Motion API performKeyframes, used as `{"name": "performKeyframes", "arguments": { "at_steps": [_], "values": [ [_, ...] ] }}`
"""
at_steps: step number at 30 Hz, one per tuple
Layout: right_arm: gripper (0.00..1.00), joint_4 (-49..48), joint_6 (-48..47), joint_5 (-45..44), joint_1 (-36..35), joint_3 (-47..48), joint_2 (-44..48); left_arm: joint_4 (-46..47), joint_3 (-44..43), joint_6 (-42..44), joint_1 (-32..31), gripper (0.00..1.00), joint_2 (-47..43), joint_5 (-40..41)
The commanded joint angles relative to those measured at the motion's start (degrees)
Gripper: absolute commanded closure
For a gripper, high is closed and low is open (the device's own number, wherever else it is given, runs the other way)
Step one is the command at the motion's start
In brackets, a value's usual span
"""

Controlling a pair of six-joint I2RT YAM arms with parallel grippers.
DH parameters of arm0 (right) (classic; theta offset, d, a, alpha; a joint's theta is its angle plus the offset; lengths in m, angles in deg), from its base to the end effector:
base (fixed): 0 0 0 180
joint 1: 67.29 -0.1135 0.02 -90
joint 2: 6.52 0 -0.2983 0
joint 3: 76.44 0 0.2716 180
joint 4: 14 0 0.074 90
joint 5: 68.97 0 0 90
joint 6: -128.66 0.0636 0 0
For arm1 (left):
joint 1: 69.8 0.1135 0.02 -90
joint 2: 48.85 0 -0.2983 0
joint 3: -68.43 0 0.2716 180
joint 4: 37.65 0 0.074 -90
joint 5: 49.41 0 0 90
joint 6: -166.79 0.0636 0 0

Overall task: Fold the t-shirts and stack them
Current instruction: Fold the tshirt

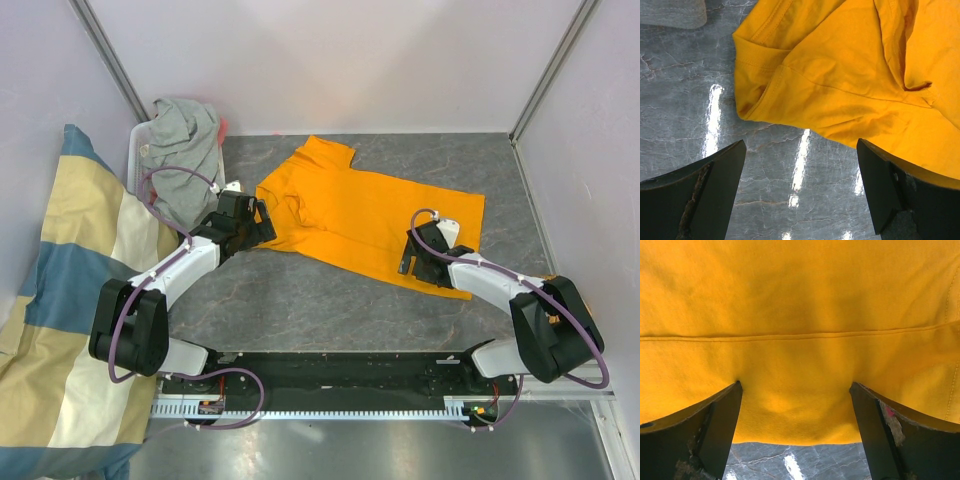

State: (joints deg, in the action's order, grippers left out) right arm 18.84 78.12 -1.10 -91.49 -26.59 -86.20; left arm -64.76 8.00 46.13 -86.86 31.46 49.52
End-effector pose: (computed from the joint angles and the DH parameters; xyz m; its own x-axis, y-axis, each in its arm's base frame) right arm 0.2499 0.0860 0.1538 -0.7667 0.3009 -0.5672 0.3436 0.9385 0.0334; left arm 0.3074 -0.0840 0.2151 -0.6975 -0.3129 -0.6447 -0.1943 0.9485 -0.2502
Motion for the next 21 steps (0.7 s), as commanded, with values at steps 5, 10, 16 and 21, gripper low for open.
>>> {"name": "performKeyframes", "arguments": {
  "at_steps": [5, 10, 16, 21],
  "values": [
    [0.02, 4.4, 3.3, -2.0, -0.1, -1.8, -0.4, 1.8, -0.9, -1.4, 0.2, 0.0, -1.5, 2.8],
    [0.02, 5.9, 3.9, -2.0, 0.0, -2.5, 1.0, 1.3, -1.0, -1.6, 0.2, 0.0, -1.0, 2.8],
    [0.02, 8.2, 4.0, -2.7, -0.1, -2.4, 2.2, 0.9, -0.3, -1.5, 0.3, 0.0, -2.2, 4.3],
    [0.02, 10.6, 6.1, -3.4, -0.1, -2.0, 3.7, 0.6, -0.2, -1.6, 0.3, 0.0, -2.2, 4.5]
  ]
}}
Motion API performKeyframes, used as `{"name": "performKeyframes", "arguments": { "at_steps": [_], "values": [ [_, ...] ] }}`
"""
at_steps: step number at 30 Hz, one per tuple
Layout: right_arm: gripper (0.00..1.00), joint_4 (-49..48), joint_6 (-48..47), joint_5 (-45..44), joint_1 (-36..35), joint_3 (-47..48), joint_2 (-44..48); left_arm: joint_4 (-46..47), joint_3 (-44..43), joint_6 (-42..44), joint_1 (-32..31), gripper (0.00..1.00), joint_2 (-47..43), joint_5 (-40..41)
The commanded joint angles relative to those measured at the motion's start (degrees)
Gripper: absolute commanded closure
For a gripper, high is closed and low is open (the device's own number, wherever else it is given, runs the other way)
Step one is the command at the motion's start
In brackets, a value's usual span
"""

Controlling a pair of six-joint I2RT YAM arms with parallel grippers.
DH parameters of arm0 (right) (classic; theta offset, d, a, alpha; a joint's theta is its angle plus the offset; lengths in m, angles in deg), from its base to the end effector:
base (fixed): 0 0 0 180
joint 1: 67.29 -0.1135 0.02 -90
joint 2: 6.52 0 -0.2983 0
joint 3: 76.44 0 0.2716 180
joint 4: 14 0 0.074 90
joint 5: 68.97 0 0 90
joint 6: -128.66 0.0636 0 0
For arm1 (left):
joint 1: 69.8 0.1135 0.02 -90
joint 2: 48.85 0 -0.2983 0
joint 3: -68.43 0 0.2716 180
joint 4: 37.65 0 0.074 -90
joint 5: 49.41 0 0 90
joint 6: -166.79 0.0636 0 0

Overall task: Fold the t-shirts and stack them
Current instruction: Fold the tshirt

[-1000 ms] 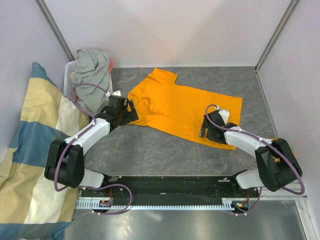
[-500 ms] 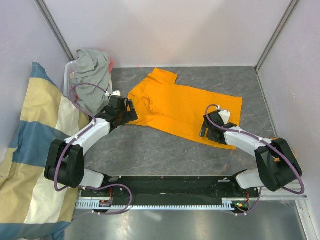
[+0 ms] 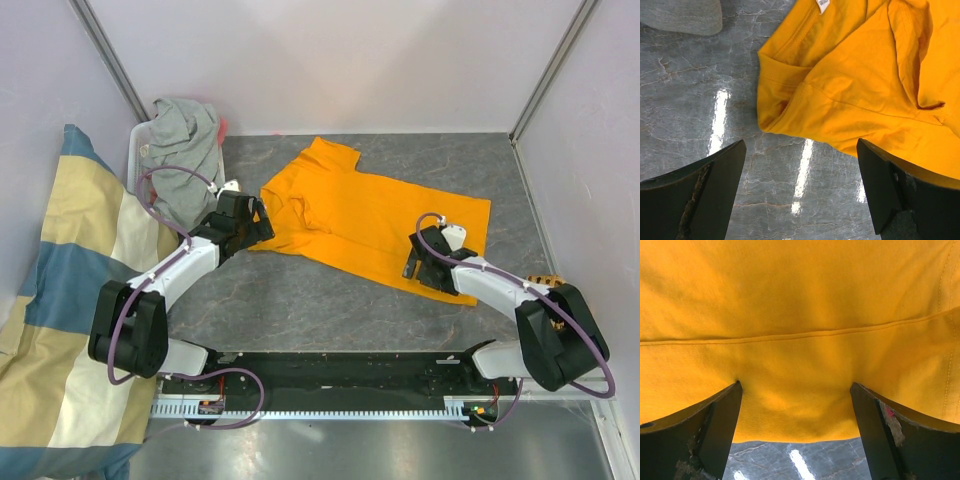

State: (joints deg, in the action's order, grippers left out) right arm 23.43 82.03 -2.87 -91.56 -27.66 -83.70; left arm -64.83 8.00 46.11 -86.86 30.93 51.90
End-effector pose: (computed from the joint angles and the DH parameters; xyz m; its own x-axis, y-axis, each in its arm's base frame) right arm 0.2356 0.0780 0.1546 -0.7588 0.3466 -0.5515 0.4079 0.9129 0.0125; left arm 0.3069 -0.0811 0.2181 -0.6777 -0.3154 -0.6643 -0.2175 0.9489 -0.2286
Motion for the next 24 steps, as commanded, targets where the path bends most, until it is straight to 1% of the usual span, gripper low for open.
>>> {"name": "performKeyframes", "arguments": {
  "at_steps": [1, 7, 11, 13, 15, 17, 20, 22, 24],
  "values": [
    [0.02, 6.4, 2.5, -1.7, 0.0, -0.9, 1.5, 0.5, -0.2, -1.7, 0.3, 0.0, -1.7, 2.2],
    [0.02, 8.8, 5.1, -1.6, -0.1, -1.5, 4.2, 0.6, -0.6, -2.5, 0.3, 0.0, 0.4, 1.4],
    [0.02, 9.0, 5.4, -1.6, 0.0, -1.7, 5.2, 0.8, -0.6, -3.7, 0.2, 0.03, 3.3, 0.2],
    [0.02, 9.0, 5.3, -1.5, 0.0, -1.8, 5.1, 1.3, -0.6, -4.0, 0.3, 0.08, 5.5, -0.2],
    [0.02, 9.0, 5.2, -1.4, -0.1, -1.7, 4.9, 1.7, -0.9, -4.1, 0.2, 0.16, 7.3, -0.6],
    [0.02, 8.6, 4.9, -1.2, 0.0, -1.8, 4.7, 2.2, -1.2, -4.3, 0.2, 0.2, 8.3, -0.7],
    [0.02, 8.3, 4.5, -1.0, -0.1, -1.7, 4.2, 2.9, -1.6, -4.2, 0.3, 0.23, 9.3, -0.5],
    [0.02, 8.0, 4.3, -0.9, -0.1, -1.7, 3.9, 3.3, -2.0, -4.0, 0.3, 0.27, 9.5, 0.1],
    [0.02, 7.9, 4.1, -0.7, -0.1, -1.7, 3.5, 3.4, -2.4, -3.9, 0.3, 0.29, 9.8, 0.6]
  ]
}}
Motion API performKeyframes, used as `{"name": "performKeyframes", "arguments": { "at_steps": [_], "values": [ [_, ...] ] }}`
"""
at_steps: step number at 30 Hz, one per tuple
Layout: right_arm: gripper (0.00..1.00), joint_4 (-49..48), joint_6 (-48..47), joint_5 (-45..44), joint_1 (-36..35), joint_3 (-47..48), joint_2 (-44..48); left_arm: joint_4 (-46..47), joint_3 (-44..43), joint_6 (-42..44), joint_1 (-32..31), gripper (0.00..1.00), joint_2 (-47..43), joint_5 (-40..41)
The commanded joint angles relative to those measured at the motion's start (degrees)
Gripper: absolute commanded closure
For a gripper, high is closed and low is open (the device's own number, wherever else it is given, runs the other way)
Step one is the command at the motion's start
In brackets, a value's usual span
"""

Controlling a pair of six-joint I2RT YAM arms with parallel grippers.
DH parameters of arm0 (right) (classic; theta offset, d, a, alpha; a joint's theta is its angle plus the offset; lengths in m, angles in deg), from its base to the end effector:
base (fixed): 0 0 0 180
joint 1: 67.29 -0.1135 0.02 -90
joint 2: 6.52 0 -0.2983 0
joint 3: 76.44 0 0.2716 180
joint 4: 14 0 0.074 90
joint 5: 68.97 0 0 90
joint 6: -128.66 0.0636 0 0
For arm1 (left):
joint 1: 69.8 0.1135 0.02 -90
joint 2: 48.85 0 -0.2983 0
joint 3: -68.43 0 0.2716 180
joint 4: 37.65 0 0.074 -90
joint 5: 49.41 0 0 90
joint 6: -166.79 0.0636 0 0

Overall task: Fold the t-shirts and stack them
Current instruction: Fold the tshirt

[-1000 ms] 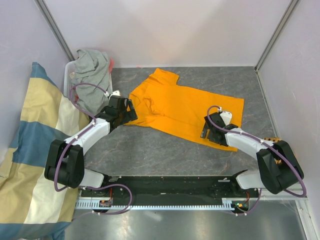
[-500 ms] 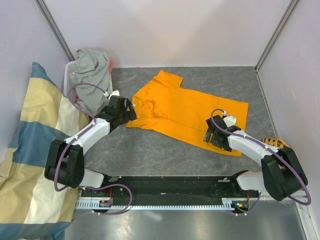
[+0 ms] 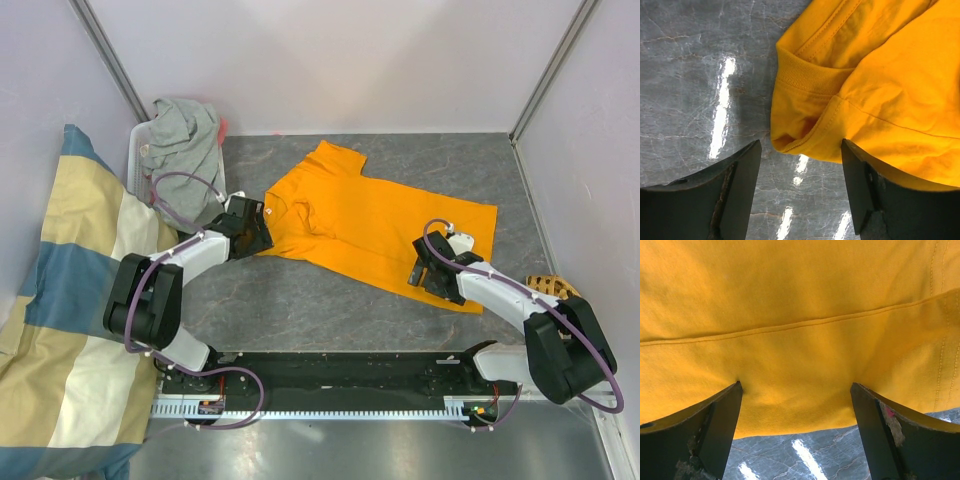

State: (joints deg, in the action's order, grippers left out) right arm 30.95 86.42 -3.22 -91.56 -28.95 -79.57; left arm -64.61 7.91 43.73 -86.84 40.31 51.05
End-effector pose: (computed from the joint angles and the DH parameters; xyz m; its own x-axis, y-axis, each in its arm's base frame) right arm 0.2132 0.0675 0.1572 -0.7627 0.3966 -0.5109 0.4683 0.8835 -0.0133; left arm 0.3200 -0.0860 0.1689 -0.7649 -0.3267 -0.5552 -0.2710 0.9451 -0.1827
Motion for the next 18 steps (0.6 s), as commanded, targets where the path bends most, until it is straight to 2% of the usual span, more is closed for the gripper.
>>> {"name": "performKeyframes", "arguments": {
  "at_steps": [1, 9, 13, 16, 17, 18],
  "values": [
    [0.02, 0.2, -0.4, -0.3, 0.0, -0.4, -0.8, 3.2, -2.5, -1.3, 0.3, 0.31, 0.7, 1.5],
    [0.02, 0.1, -0.5, -0.1, -0.1, -0.5, -1.0, 3.6, -3.7, -1.2, 0.2, 0.57, 2.9, 1.6],
    [0.02, 0.0, -0.5, -0.2, -0.1, -0.6, -1.1, 3.7, -3.1, -1.4, 0.2, 0.64, 3.8, 2.0],
    [0.02, 0.0, -0.4, -0.2, -0.1, -0.7, -1.1, 3.6, -3.0, -1.5, 0.3, 0.77, 4.5, 2.0],
    [0.02, 0.0, -0.4, -0.3, -0.1, -0.7, -1.1, 3.6, -3.0, -1.5, 0.3, 0.88, 4.7, 2.0],
    [0.02, 0.0, -0.2, -0.3, -0.1, -0.8, -1.0, 3.6, -3.1, -1.4, 0.3, 0.93, 4.8, 2.5]
  ]
}}
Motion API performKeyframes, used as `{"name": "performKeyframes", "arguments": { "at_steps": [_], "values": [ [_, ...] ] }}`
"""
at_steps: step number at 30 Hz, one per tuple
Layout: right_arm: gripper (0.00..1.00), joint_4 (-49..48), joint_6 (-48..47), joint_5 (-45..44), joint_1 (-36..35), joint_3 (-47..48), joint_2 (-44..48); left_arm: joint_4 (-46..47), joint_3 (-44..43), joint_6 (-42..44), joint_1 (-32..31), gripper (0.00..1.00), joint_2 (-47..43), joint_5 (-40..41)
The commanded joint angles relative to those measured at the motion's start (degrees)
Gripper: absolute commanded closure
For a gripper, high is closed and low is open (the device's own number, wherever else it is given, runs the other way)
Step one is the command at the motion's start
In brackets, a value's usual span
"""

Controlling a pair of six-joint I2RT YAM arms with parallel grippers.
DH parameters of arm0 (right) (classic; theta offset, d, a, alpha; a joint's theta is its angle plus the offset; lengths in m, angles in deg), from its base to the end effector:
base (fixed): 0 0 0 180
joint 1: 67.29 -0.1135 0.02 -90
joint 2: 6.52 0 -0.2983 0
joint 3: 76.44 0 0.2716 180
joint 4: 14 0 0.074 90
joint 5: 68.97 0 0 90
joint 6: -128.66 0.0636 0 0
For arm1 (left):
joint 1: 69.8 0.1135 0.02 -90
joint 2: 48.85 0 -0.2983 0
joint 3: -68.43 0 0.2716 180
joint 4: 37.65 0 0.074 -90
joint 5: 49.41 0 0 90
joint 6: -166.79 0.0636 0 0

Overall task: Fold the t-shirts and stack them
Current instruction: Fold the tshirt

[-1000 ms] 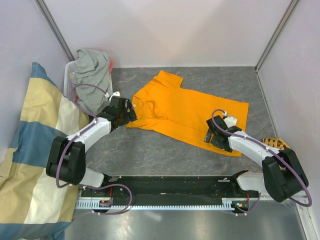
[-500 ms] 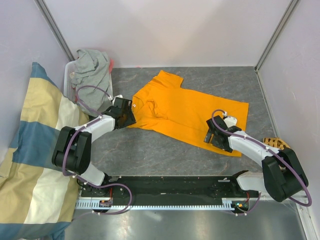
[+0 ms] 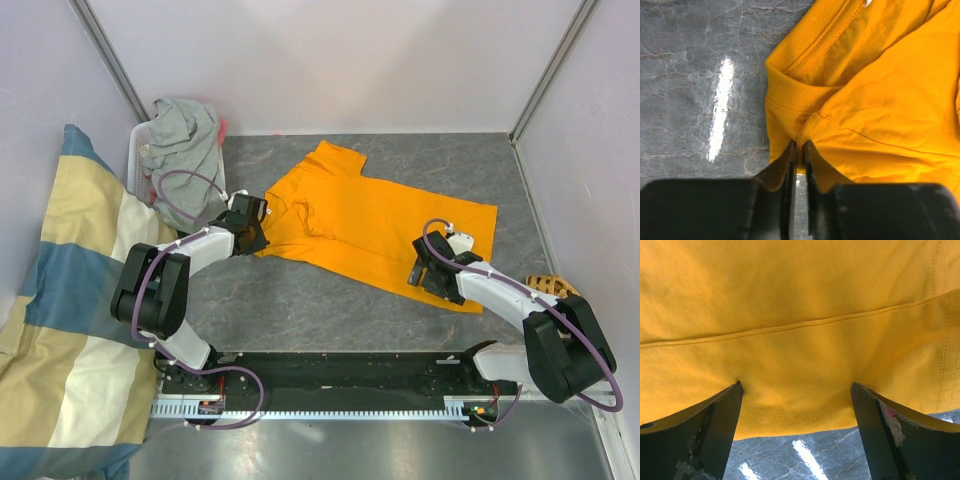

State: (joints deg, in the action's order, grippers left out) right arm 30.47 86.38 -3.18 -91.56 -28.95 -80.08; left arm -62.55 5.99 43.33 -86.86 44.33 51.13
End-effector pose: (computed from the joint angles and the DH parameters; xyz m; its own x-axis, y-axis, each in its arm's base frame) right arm 0.2145 0.0681 0.1558 -0.7635 0.3960 -0.5102 0.4675 0.8839 -0.0136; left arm 0.3352 -0.0907 0.1598 -0.7630 -0.3329 -0.5541 -0.2768 0.9429 -0.1852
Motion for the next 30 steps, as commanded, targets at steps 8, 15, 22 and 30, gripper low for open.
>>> {"name": "performKeyframes", "arguments": {
  "at_steps": [8, 15, 22, 30],
  "values": [
    [0.02, 1.5, 2.2, -1.4, 0.0, -1.7, -0.8, -2.4, -5.4, 2.1, 0.8, 0.98, -0.4, 7.6],
    [0.02, 3.4, 4.7, -2.9, 0.1, -2.2, -0.5, -4.4, -7.8, 3.8, 1.4, 0.98, -0.5, 10.9],
    [0.02, 4.8, 6.1, -3.6, 0.1, -2.6, 1.2, -5.1, -5.4, 2.5, 1.4, 0.94, -0.5, 9.8],
    [0.02, 7.0, 7.8, -4.4, 0.0, -3.0, 4.4, -5.4, 1.9, -1.7, 1.4, 0.86, -4.9, 7.1]
  ]
}}
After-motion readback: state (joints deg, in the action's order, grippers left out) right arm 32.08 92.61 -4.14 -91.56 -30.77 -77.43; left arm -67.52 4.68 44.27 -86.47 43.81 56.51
